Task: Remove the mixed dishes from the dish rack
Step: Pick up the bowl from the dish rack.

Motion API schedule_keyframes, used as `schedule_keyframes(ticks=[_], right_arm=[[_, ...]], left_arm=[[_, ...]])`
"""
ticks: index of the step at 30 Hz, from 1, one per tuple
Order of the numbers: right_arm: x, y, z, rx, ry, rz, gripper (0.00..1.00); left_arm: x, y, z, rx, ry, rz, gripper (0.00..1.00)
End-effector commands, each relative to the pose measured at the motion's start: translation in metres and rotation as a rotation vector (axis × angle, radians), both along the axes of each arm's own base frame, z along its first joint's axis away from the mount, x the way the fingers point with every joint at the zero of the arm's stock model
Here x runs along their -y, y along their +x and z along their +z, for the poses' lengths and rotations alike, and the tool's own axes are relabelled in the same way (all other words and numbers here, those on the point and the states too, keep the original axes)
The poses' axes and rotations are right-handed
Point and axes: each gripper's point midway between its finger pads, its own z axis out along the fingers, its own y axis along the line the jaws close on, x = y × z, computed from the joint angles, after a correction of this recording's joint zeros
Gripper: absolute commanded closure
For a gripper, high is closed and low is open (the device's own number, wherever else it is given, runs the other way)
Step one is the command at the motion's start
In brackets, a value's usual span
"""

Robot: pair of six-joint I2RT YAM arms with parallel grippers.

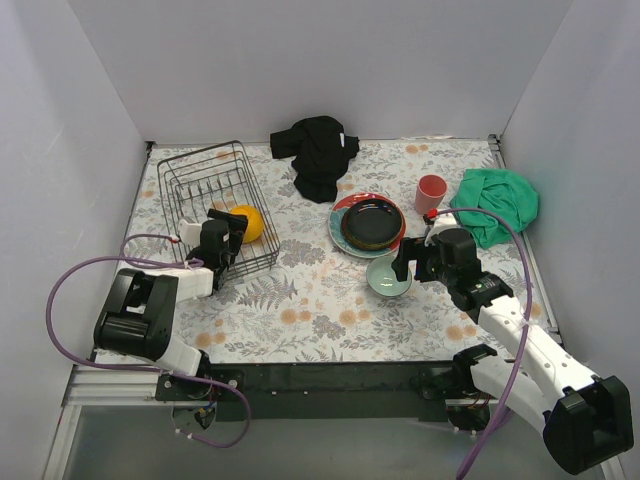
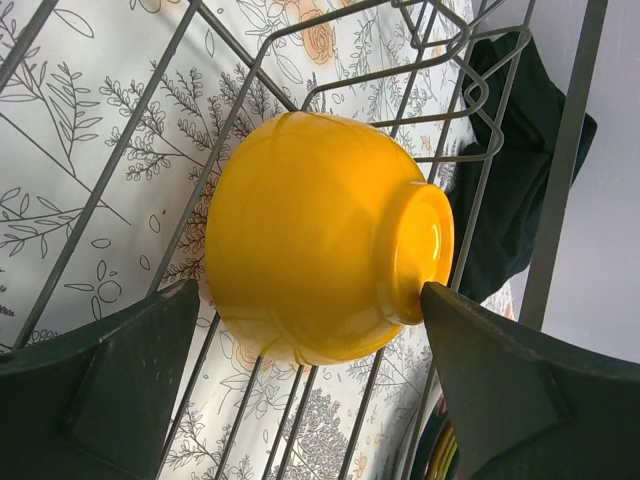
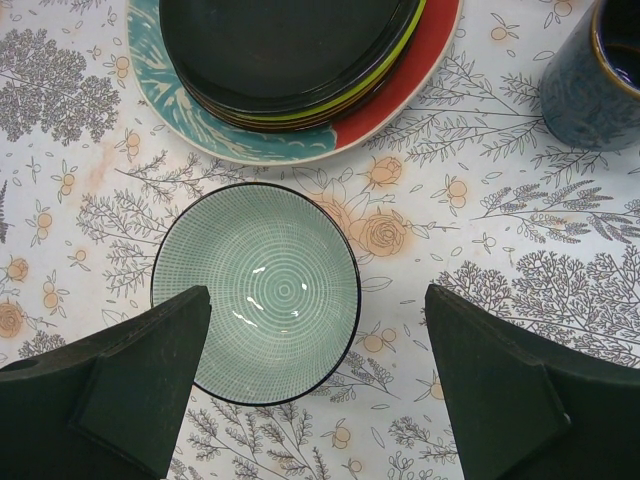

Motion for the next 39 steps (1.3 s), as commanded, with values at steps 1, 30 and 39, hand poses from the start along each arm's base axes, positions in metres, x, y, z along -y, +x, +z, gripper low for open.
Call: schedule_keyframes(ticks=[1, 30, 39], right_arm=[[-0.003, 0.006, 0.005, 0.036, 0.009, 0.013, 0.04], [-0.006, 0.005, 0.003, 0.027, 0.013, 0.031, 0.04], [-0.007, 0.005, 0.005, 0.030, 0.016, 0.033, 0.05]], left_arm=[[-0.012, -0.004, -0.005, 0.005, 0.024, 0.044, 0.09], [-0.020, -0.003, 0.053, 0.104, 0.130, 0.027, 0.46], [-0.027, -0.008, 0.072, 0.083, 0.230, 0.005, 0.57]])
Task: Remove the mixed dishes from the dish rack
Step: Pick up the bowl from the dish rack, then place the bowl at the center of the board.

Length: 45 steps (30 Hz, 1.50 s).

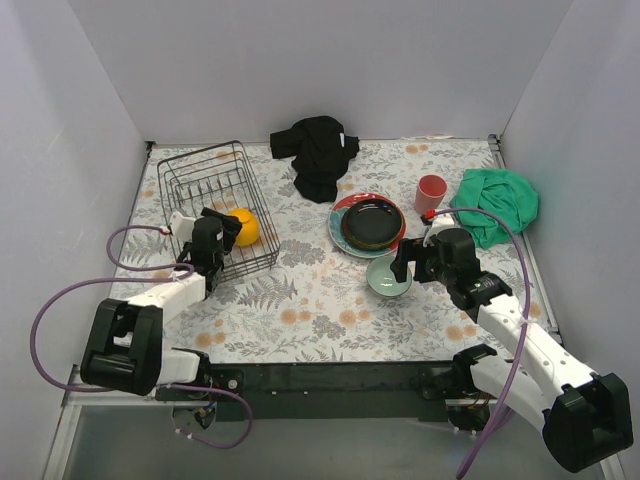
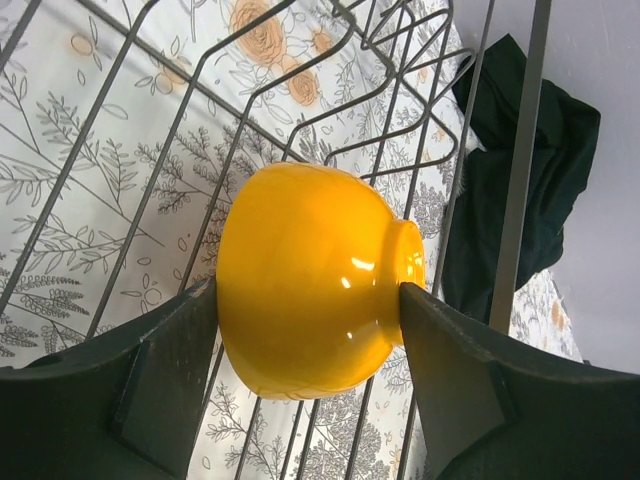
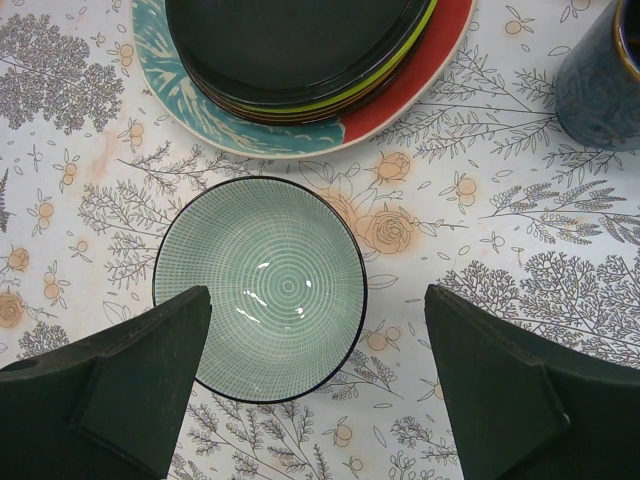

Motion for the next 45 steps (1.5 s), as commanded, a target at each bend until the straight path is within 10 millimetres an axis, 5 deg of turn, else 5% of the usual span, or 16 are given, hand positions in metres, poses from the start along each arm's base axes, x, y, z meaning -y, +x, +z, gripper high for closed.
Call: schedule_keyframes(ticks=[1, 14, 24, 27, 33, 45], right_arm=[[-0.004, 0.006, 0.007, 0.039, 0.017, 0.009, 0.05], [-0.010, 0.003, 0.020, 0.067, 0.053, 0.040, 0.05], [-0.022, -0.006, 0.028, 0.053, 0.123, 0.088, 0.06], [-0.024, -0.007, 0.034, 0.056, 0.138, 0.097, 0.06], [-0.024, -0.007, 0.047, 0.064, 0.135, 0.103, 0.06], [-0.038, -0.019, 0.069, 0.064, 0.169, 0.215, 0.06]], left_arm=[[-0.010, 0.007, 0.047, 0.065, 0.074, 0.014, 0.57], [-0.008, -0.008, 0.119, 0.069, 0.351, -0.181, 0.59], [0.040, -0.021, 0.178, 0.225, 0.536, -0.525, 0.60], [0.068, -0.030, 0.190, 0.284, 0.603, -0.642, 0.62], [0.126, -0.053, 0.189, 0.349, 0.799, -0.828, 0.62], [0.192, -0.101, 0.164, 0.496, 1.093, -1.112, 0.56]])
